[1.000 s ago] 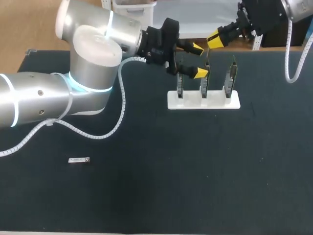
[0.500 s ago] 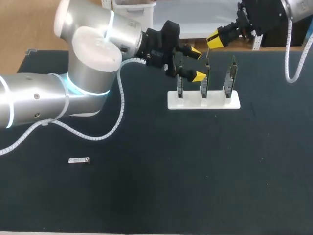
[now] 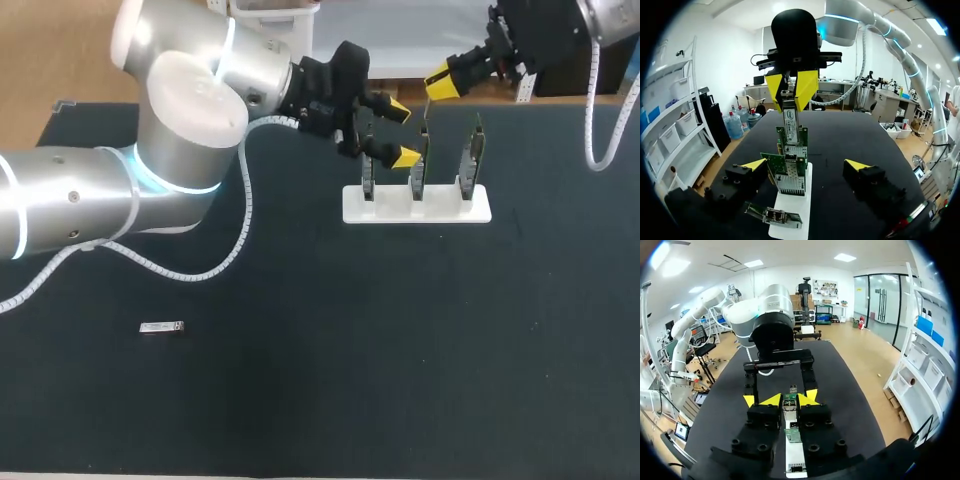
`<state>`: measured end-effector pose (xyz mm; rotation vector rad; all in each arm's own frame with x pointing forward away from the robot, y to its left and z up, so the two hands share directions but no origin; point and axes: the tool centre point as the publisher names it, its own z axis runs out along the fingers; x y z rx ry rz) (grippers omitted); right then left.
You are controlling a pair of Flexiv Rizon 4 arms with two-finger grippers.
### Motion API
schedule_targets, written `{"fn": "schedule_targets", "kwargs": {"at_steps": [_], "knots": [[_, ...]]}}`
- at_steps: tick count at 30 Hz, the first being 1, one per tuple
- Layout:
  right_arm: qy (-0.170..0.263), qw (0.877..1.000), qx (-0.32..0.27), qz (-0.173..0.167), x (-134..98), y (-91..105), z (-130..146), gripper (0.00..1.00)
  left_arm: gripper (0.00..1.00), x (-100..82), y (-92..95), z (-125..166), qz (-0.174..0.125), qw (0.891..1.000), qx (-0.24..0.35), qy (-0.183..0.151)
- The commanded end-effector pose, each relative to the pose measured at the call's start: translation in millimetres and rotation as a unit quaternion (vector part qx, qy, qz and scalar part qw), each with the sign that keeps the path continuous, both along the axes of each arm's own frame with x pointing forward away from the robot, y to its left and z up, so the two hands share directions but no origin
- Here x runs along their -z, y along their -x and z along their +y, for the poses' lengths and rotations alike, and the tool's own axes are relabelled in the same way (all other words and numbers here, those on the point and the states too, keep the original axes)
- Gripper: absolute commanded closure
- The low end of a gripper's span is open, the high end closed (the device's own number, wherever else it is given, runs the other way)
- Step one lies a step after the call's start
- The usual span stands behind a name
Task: Pick up the optical module with the left hand, and insert it into the network port with the right hand.
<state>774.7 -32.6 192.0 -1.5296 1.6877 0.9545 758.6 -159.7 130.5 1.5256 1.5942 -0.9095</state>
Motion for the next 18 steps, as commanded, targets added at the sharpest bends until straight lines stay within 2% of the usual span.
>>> {"fn": "schedule_targets", "kwargs": {"at_steps": [1, 18], "knots": [[0.0, 1.0, 0.002, -0.002, 0.3, 2.7, 0.1, 1.0, 0.0, -0.5, -2.5, -1.4, 0.003, 1.0, 0.002, -0.004], [0.002, 1.0, 0.0, -0.004, -0.4, 2.9, 0.2, 1.0, 0.0, 3.5, -3.0, -0.6, 0.014, 1.0, 0.008, -0.011]]}}
